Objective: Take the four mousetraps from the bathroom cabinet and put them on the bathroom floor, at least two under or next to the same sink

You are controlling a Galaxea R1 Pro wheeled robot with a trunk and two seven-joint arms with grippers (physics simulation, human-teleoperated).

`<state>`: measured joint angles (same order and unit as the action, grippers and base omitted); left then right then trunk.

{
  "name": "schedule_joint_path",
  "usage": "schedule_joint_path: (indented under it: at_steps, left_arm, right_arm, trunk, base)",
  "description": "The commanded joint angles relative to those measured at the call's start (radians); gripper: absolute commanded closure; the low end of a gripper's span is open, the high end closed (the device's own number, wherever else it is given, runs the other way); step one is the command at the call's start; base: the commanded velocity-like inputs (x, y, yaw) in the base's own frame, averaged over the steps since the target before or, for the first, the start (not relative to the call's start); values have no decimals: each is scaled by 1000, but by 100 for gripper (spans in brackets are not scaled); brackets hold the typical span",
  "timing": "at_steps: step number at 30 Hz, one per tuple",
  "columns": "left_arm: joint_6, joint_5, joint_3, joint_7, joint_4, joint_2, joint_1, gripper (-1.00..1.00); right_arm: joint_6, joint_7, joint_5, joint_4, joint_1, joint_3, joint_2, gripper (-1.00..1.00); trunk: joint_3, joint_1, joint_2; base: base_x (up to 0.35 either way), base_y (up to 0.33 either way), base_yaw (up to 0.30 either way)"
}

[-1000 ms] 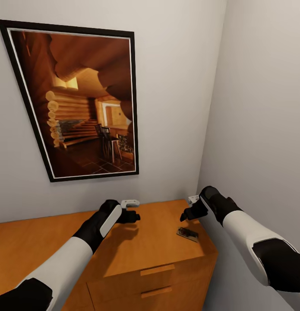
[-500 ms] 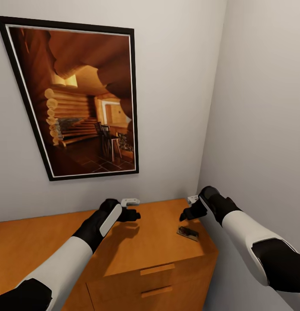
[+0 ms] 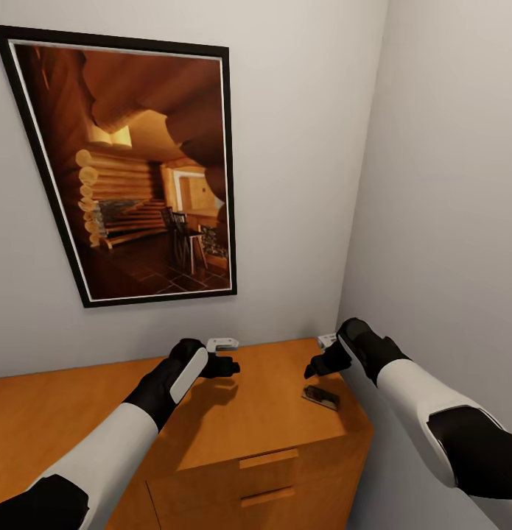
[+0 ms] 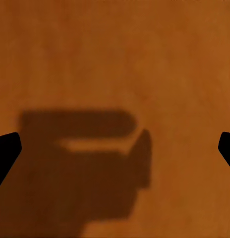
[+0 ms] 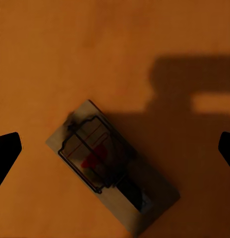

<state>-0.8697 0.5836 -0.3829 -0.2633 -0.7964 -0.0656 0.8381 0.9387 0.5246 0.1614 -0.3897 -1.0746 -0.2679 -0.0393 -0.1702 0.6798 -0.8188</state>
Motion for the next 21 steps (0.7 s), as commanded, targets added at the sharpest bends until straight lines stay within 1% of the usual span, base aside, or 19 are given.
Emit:
schedule_joint_path:
  at_steps: [1,12,21]
  left_arm:
    - [-2,11,-2,-10,-1,0,1,-100]
    - [-3,11,1,-9,0,0,1,-100]
    - [-3,12,0,-10,0,0,1,-100]
  right_arm:
    - [2,10,10,-2,0,-3,-1,-100]
    - [3,22,10,4,-1,-2,-1,-100]
    - [3,27,12,47,0,-5,-8,-100]
  trunk:
    - [-2,0,-1]
    - [-2,0,-1]
    - [-2,0,-1]
  base:
    - [0,0,0]
    - [0,0,0]
    - [0,0,0]
